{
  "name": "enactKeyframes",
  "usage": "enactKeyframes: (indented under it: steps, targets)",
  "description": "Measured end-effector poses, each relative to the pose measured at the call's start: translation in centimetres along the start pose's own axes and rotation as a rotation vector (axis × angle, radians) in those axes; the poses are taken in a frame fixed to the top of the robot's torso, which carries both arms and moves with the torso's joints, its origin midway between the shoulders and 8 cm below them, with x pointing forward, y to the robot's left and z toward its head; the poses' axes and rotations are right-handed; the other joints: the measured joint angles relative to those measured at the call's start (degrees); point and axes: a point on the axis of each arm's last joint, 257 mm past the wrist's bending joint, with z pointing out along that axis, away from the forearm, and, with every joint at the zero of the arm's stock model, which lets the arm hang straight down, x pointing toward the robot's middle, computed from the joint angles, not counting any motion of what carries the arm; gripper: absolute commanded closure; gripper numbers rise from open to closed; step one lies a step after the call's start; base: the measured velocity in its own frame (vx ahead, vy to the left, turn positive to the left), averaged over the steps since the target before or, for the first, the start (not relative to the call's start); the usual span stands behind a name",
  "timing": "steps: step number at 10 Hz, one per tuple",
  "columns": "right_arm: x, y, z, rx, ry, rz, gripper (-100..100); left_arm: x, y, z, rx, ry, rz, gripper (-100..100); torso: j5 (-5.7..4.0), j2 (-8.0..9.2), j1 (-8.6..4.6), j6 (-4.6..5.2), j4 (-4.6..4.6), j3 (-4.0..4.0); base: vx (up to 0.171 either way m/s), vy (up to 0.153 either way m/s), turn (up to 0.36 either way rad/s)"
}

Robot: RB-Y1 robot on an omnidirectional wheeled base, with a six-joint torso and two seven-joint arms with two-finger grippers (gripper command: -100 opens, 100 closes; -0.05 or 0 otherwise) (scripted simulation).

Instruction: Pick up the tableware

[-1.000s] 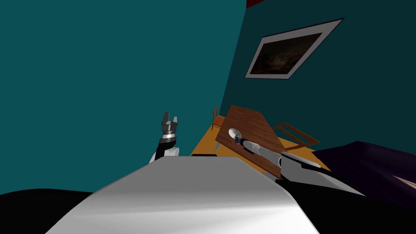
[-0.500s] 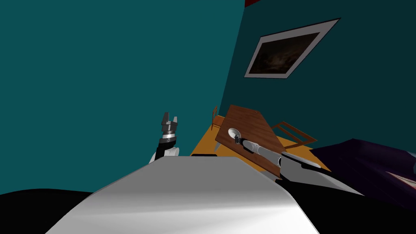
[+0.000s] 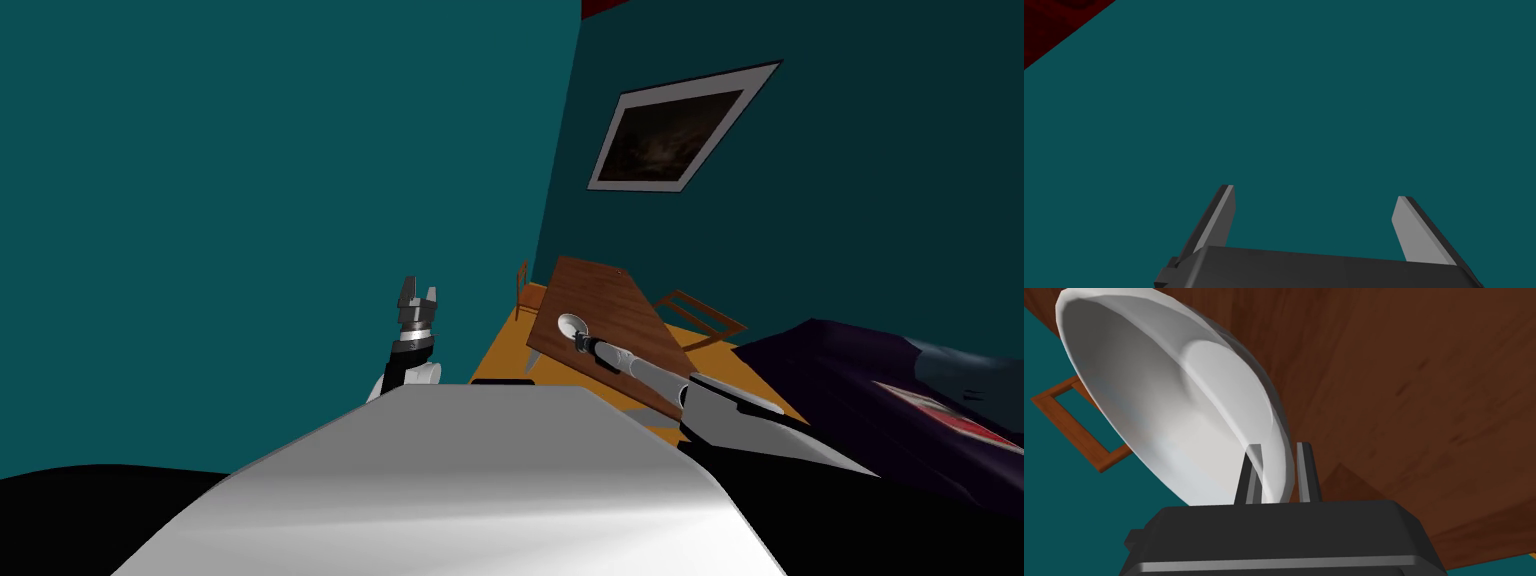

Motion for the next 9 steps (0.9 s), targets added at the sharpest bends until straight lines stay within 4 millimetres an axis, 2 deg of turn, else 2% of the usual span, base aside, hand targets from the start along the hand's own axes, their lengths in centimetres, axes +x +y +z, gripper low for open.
enactKeyframes:
  steps: [2, 9]
  targets:
    - [-0.5, -0.3, 0.2, 0.000, -0.012, -0.020, 100, 0.0, 0.0, 0.0, 0.000, 0.000, 0.000, 0, 0.01, 0.01, 0.00, 0.05, 0.01, 0.01, 0.054, 0.023, -0.255]
    - [-3.8, -1.7, 0.5, -0.010, -0.091, -0.120, 100, 0.0, 0.0, 0.0, 0.000, 0.000, 0.000, 0, 0.04, 0.02, 0.08, 0.06, 0.02, 0.02, 0.040, 0.033, -0.149]
